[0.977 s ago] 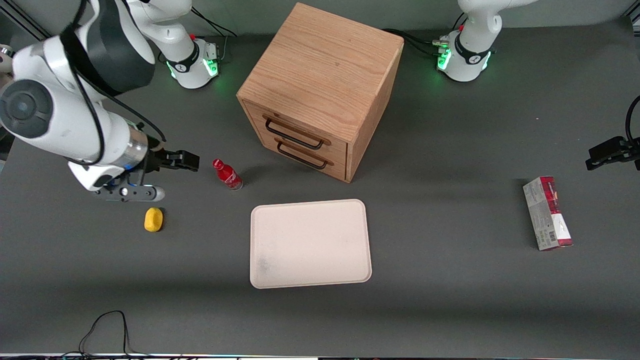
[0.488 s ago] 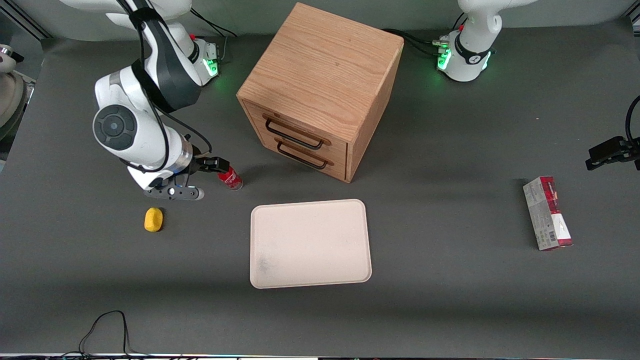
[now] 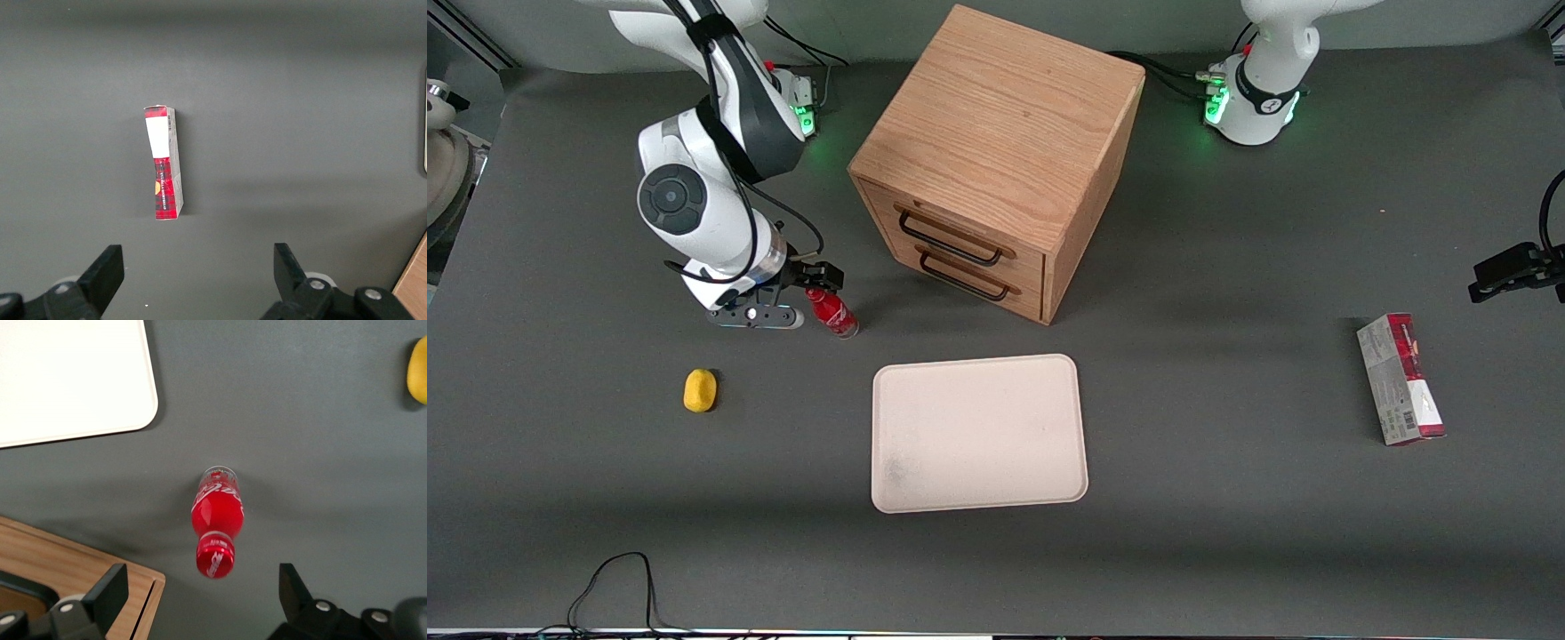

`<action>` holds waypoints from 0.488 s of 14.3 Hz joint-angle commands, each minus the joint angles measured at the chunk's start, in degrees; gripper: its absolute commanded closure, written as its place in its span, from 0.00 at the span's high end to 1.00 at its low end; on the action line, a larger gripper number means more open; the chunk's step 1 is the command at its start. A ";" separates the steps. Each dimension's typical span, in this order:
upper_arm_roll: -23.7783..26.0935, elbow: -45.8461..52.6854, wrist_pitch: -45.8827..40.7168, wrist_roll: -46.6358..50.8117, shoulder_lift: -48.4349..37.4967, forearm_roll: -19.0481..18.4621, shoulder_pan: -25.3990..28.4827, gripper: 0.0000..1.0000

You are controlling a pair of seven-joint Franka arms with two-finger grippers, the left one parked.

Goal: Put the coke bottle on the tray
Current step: 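Lower the right gripper and close it around the bottle's neck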

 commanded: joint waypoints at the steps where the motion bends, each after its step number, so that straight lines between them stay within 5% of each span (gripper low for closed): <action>1: -0.26 -4.57 4.80 1.18 -1.59 -0.62 0.58 1.00; 7: -0.26 -5.72 7.45 1.00 -0.27 -1.15 0.58 0.99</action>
